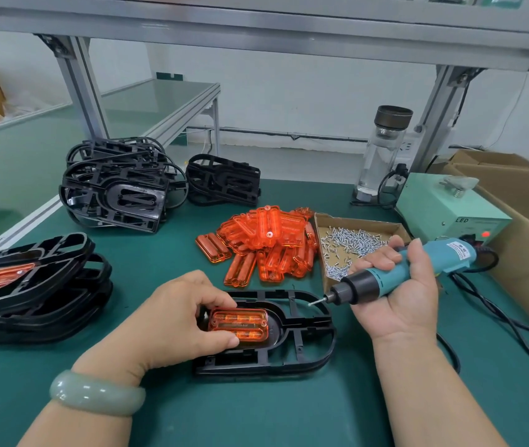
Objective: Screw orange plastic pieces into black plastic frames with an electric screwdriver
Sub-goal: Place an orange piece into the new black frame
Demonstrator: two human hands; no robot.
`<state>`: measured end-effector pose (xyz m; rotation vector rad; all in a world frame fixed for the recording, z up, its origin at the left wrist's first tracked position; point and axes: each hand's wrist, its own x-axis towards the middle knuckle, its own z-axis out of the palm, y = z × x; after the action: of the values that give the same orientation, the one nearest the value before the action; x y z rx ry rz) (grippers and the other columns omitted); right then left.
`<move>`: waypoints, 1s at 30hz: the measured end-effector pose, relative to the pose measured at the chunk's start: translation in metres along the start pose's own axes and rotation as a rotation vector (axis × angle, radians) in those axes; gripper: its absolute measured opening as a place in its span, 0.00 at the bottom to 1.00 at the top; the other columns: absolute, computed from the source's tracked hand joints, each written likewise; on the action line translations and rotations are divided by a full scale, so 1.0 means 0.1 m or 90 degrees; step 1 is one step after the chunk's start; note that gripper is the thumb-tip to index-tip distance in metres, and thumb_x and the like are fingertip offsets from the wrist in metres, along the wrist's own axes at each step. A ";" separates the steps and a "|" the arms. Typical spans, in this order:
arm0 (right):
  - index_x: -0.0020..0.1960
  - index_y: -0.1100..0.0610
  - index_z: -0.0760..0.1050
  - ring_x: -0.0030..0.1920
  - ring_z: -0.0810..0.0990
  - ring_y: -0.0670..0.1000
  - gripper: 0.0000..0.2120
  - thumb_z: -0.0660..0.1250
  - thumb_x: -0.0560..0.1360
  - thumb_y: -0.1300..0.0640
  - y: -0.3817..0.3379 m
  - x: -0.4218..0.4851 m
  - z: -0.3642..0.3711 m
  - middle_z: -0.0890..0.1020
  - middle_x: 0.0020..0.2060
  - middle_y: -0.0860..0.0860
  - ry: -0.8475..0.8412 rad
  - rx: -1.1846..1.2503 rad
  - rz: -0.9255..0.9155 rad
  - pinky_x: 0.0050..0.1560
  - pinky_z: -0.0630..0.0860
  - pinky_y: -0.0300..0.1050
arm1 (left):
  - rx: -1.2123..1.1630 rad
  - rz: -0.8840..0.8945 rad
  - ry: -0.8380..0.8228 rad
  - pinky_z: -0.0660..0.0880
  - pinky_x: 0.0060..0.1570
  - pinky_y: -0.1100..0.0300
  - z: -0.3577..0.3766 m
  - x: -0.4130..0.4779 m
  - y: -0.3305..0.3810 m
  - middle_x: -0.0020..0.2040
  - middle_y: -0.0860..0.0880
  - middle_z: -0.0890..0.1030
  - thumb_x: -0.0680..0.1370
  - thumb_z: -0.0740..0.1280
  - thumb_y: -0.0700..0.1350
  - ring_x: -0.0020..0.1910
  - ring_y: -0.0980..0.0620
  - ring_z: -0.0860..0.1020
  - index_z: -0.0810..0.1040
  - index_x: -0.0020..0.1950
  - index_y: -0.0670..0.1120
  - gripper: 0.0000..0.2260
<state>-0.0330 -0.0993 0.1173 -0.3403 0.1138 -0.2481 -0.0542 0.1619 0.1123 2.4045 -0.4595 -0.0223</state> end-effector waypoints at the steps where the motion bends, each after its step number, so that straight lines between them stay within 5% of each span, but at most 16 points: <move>1: 0.42 0.52 0.72 0.25 0.71 0.40 0.07 0.66 0.71 0.49 0.00 0.00 0.00 0.70 0.28 0.43 0.000 -0.001 -0.001 0.32 0.71 0.33 | 0.009 -0.002 -0.005 0.68 0.40 0.73 0.00 0.00 -0.01 0.42 0.57 0.75 0.61 0.78 0.55 0.41 0.62 0.73 0.78 0.41 0.67 0.14; 8: 0.42 0.52 0.72 0.25 0.71 0.40 0.07 0.65 0.72 0.49 -0.01 0.01 0.00 0.70 0.27 0.43 -0.001 0.000 0.001 0.31 0.71 0.33 | 0.009 -0.002 -0.006 0.69 0.39 0.71 -0.04 -0.01 -0.01 0.42 0.57 0.74 0.57 0.69 0.67 0.40 0.62 0.72 0.77 0.45 0.66 0.18; 13: 0.43 0.52 0.72 0.25 0.71 0.41 0.07 0.65 0.72 0.49 0.00 0.01 0.01 0.71 0.27 0.43 -0.002 -0.001 0.000 0.31 0.71 0.33 | 0.023 0.011 0.006 0.68 0.37 0.72 -0.05 0.00 -0.01 0.39 0.55 0.76 0.66 0.77 0.49 0.37 0.61 0.73 0.80 0.37 0.62 0.09; 30: 0.42 0.52 0.72 0.25 0.70 0.41 0.06 0.66 0.71 0.49 -0.03 -0.01 0.03 0.70 0.28 0.43 0.000 0.001 -0.009 0.31 0.71 0.34 | 0.079 0.022 -0.017 0.66 0.37 0.72 0.17 0.07 0.06 0.41 0.59 0.74 0.69 0.73 0.53 0.40 0.66 0.73 0.78 0.33 0.63 0.07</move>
<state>-0.0341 -0.1008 0.1208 -0.3400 0.1115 -0.2625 -0.0514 0.1450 0.1036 2.5200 -0.5286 -0.0116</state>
